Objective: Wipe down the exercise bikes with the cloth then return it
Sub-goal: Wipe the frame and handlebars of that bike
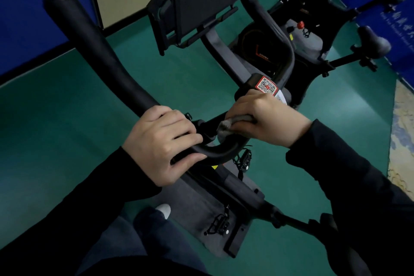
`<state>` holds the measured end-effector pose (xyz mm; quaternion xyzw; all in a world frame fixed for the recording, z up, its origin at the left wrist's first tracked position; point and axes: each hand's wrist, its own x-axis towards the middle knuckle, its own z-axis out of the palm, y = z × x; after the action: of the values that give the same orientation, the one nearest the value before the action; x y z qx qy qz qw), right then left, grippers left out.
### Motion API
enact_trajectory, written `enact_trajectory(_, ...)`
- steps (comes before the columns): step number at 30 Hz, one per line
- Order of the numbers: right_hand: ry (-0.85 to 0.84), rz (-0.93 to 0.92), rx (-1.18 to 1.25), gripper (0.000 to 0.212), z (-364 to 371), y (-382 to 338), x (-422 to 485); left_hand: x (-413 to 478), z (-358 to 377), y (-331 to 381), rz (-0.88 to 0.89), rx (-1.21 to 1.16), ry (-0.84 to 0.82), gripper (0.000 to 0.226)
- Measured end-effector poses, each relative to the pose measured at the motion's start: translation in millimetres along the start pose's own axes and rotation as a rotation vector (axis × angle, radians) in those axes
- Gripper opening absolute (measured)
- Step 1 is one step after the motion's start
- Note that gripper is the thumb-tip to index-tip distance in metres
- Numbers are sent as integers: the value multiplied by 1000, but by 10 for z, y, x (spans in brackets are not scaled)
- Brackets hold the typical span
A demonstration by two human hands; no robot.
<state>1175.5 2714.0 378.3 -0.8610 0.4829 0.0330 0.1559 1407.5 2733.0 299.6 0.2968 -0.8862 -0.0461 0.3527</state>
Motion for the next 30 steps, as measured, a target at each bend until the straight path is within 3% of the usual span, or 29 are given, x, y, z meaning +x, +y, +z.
enact_trajectory(4, 256, 150, -53, 11, 116, 102, -150, -3, -13, 26, -1, 7, -6, 28)
enact_trajectory(8, 703, 376, 58, 14, 570, -106, -379, 1, -15, 21, 3, 12, -5, 27)
enact_trajectory(13, 1128, 700, 454, 31, 1031, -420, -393, -3, -9, 9, 19, 40, -4, 29)
enact_trajectory(15, 1228, 779, 759, 31, 1147, -516, -339, 0, -12, 10, 20, 46, -3, 29)
enact_trajectory(18, 1332, 793, 1269, 30, 1234, -636, -280, 9, -18, 10, 33, 48, -14, 30)
enact_trajectory(21, 1343, 784, 1560, 30, 1291, -641, -252, 18, -19, 8, 44, 49, -36, 30)
enact_trajectory(26, 1300, 802, 1723, 28, 1258, -608, -223, 29, -16, 6, 55, 53, -26, 28)
enact_trajectory(30, 1379, 755, 1834, 32, 1199, -504, -135, 29, 2, 0, 62, 81, -24, 27)
